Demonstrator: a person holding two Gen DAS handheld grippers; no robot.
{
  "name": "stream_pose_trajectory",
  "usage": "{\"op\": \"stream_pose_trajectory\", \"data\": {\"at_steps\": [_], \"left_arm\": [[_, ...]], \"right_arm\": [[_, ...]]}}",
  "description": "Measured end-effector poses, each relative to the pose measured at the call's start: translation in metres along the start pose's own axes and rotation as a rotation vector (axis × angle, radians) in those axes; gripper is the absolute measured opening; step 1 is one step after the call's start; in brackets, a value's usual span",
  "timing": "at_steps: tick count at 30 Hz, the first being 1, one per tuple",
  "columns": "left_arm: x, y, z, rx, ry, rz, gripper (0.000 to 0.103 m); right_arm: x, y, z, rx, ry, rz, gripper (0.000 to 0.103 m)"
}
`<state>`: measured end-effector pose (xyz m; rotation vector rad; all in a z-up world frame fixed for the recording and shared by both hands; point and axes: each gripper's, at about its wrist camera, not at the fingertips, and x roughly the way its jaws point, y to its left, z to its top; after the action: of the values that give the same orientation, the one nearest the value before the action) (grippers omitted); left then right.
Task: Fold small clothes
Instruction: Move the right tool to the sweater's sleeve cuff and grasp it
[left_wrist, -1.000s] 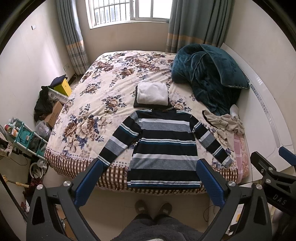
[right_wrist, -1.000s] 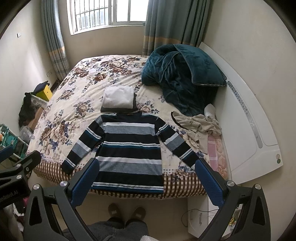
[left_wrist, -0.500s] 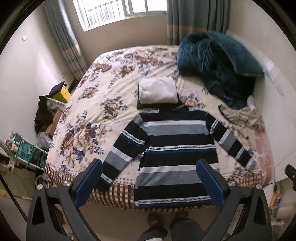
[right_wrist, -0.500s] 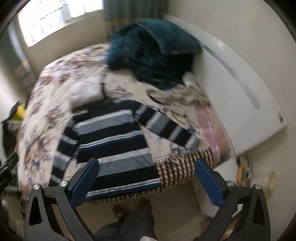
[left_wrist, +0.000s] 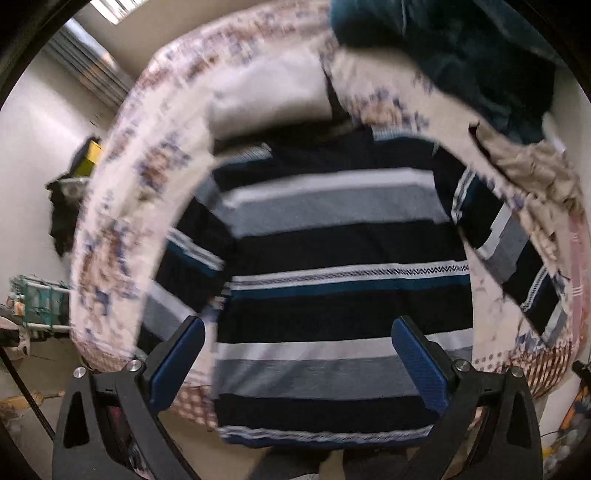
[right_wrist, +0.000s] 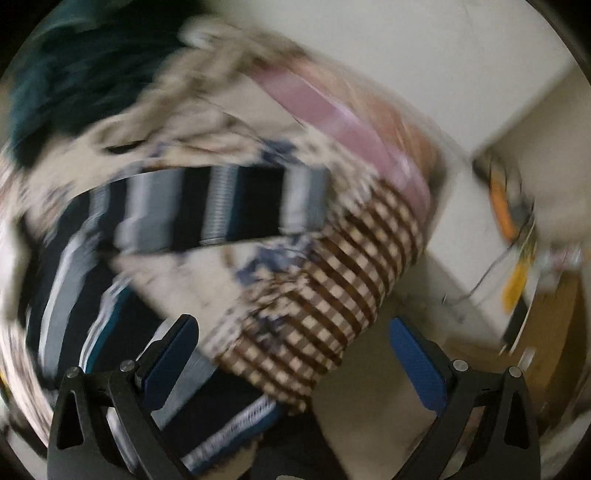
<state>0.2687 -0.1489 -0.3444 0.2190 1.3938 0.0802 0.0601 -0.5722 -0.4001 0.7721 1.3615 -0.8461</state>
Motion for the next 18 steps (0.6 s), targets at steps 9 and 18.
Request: {"op": "stream_pose_trajectory", "data": {"at_steps": [9,18], "left_arm": [[0.133,-0.043,0.024,-0.013,0.166,0.013,0.103],[0.197,-0.04,0.044,-0.019,0.192,-0.001,0.103]], "right_arm": [[0.159,-0.073,0.043,0.379,0.077,0.049,0.103],[0.205,-0.046,0.055,0.601,-0.125,0.162,0.05]]}}
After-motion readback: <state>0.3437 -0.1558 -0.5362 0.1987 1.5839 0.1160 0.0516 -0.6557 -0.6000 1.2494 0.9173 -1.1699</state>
